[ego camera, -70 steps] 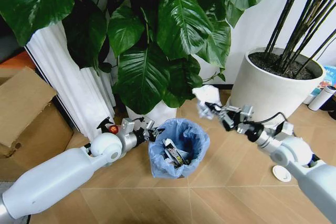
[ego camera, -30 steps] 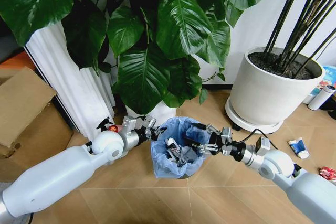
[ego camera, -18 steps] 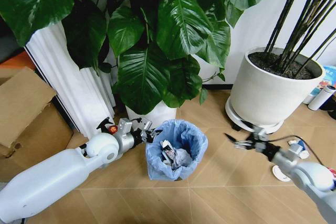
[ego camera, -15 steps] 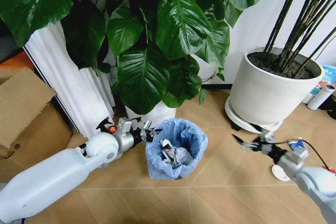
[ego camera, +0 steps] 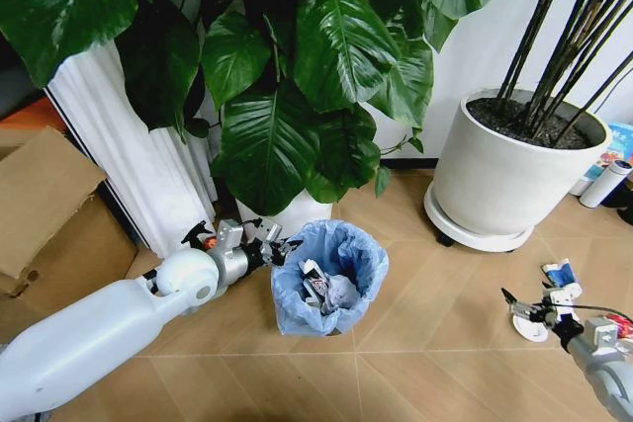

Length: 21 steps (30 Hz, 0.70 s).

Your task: Pick up the trash bin and place the garbage on the floor into it.

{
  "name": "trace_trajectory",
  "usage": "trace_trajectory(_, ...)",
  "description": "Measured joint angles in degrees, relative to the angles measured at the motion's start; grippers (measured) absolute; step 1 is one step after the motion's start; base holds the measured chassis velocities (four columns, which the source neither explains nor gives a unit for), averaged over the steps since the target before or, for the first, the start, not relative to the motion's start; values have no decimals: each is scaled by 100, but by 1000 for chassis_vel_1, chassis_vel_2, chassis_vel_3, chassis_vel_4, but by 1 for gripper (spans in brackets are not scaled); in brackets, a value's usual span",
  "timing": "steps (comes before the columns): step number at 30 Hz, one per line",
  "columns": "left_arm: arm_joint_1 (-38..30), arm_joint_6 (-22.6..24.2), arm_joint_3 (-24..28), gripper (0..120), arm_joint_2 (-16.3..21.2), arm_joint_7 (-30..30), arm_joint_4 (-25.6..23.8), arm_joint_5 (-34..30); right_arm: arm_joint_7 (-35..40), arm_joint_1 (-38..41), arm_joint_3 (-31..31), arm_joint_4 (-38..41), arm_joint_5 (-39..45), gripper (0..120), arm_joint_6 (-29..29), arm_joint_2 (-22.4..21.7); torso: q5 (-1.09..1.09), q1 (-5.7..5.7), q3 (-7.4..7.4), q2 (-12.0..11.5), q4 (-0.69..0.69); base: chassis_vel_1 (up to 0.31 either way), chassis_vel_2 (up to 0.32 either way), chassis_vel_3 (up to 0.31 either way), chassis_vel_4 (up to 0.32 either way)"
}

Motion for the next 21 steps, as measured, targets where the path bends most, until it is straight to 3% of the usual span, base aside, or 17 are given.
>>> trace_trajectory(21,42,-8,-44,0,46,-3,-30,-6,72,610,-315,-1272,-231,100,-123,328,1,0,0,0,-1,0,0,0,0)
